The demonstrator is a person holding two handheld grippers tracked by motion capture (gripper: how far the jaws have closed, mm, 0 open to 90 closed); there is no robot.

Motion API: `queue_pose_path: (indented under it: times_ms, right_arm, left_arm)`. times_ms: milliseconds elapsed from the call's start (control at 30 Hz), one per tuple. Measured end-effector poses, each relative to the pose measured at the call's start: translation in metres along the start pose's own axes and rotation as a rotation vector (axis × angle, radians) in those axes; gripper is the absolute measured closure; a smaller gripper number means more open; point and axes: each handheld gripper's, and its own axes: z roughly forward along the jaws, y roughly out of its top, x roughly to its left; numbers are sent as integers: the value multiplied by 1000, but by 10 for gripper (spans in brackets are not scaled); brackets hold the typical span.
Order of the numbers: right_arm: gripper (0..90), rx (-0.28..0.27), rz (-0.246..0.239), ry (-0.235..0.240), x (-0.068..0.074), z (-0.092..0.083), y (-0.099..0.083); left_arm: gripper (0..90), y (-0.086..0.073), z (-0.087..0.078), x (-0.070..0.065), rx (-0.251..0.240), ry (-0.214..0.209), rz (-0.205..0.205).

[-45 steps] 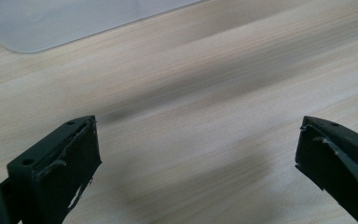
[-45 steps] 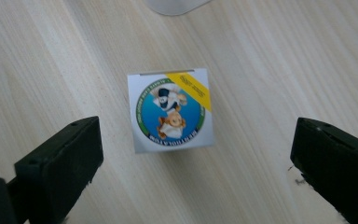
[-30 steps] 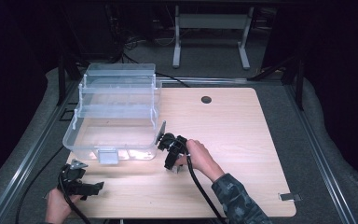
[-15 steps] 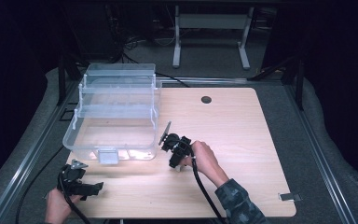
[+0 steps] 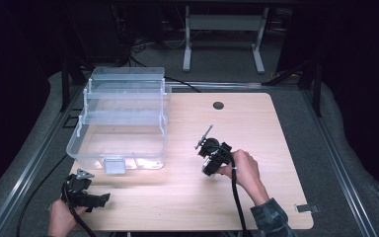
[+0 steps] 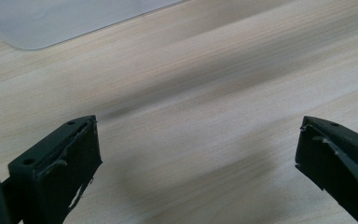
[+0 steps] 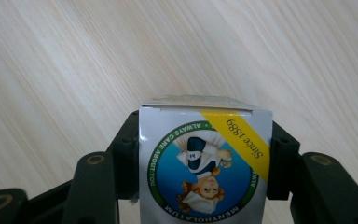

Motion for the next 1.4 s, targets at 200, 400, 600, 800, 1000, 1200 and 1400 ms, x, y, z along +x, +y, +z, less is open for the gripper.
queue_pose_path:
  times_ms: [200,400,600,800,1000,1200,1400]
  right_arm:
    - [448,-5,86,-17,-18,-9,-26]
    - [448,-5,159,-42,-36,-22,-50]
    - [448,11,216,-71,-51,-29,-69]
    - [447,71,321,-151,-74,-36,-99]
    - [447,46,443,-67,-102,-23,-134]
    - [445,80,520,-22,-120,-7,-155]
    - [262,123,534,-42,-122,0,-159]
  left_arm:
    - [0,0,0,0,4,-2,3]
    - [0,0,1,0,2,-7,1]
    - [0,0,1,0,6,-9,0]
    - [0,0,3,-1,12,-9,6]
    - [1,1,3,-2,14,-17,18]
    - [1,2,4,-3,16,-21,22]
    - [1,2,4,-2,18,-27,20]
